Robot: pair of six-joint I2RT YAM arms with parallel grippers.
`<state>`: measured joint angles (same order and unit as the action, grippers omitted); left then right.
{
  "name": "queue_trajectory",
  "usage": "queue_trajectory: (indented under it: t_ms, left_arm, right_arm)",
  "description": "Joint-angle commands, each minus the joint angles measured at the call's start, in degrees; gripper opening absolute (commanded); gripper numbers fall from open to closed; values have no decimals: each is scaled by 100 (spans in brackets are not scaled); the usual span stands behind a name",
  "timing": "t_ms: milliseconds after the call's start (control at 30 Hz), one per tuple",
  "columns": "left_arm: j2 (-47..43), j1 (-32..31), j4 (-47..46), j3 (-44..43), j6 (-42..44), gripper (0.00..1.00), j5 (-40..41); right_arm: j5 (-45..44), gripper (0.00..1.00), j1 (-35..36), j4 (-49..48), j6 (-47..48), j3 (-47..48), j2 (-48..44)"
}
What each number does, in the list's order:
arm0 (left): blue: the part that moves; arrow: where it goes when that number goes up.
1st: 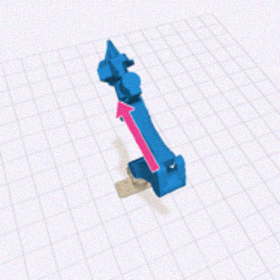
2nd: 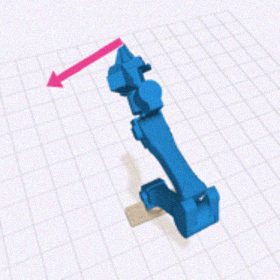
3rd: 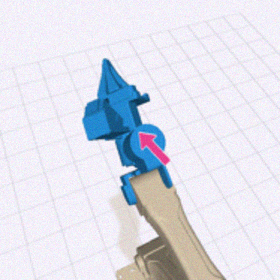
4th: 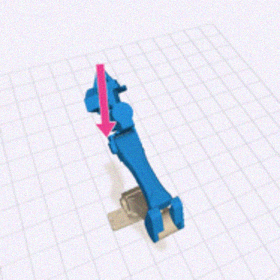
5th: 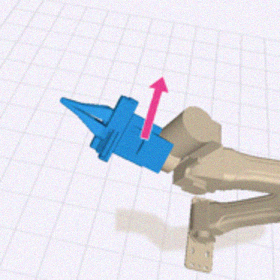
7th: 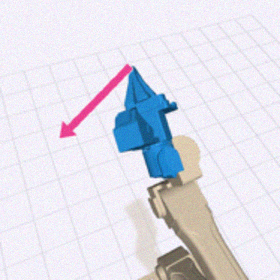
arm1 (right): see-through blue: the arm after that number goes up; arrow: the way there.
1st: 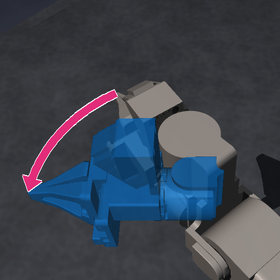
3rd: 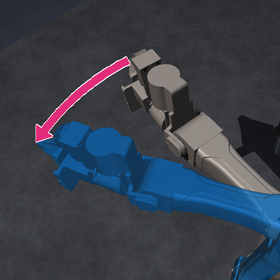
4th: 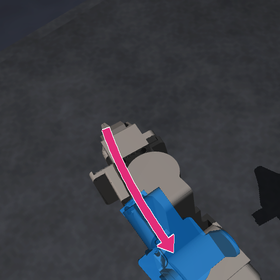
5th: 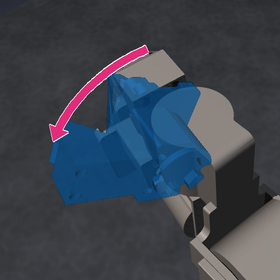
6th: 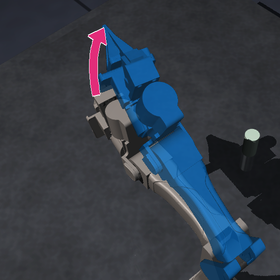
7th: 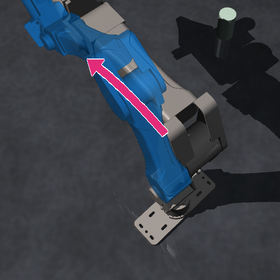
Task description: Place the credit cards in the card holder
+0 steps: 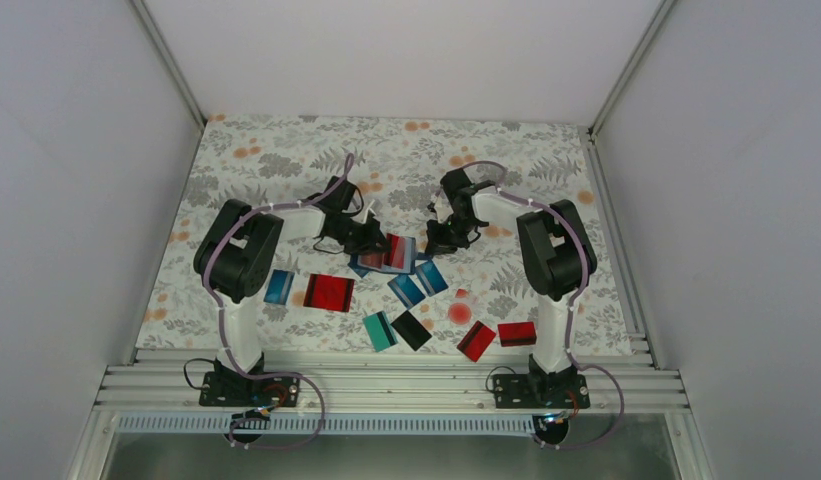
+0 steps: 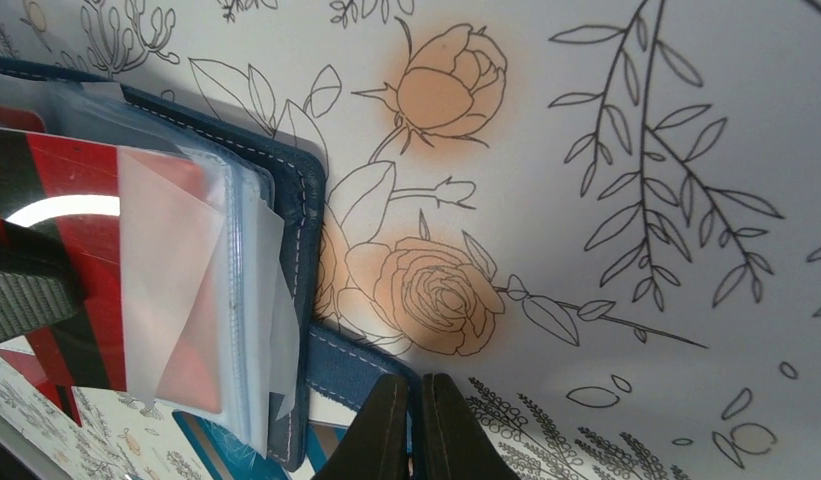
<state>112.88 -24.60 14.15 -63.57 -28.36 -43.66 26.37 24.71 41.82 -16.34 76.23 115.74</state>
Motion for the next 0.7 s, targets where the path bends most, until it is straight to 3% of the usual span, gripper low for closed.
queue_trajectory:
  t_ms: [0, 667]
  left_arm:
    - [106, -74, 118, 186, -120, 3, 223]
    - [120, -227, 227, 204, -128, 12, 270]
  right_arm:
    - [198, 4, 69, -106, -67, 94, 222]
    - [272, 4, 63, -147, -56, 99, 296]
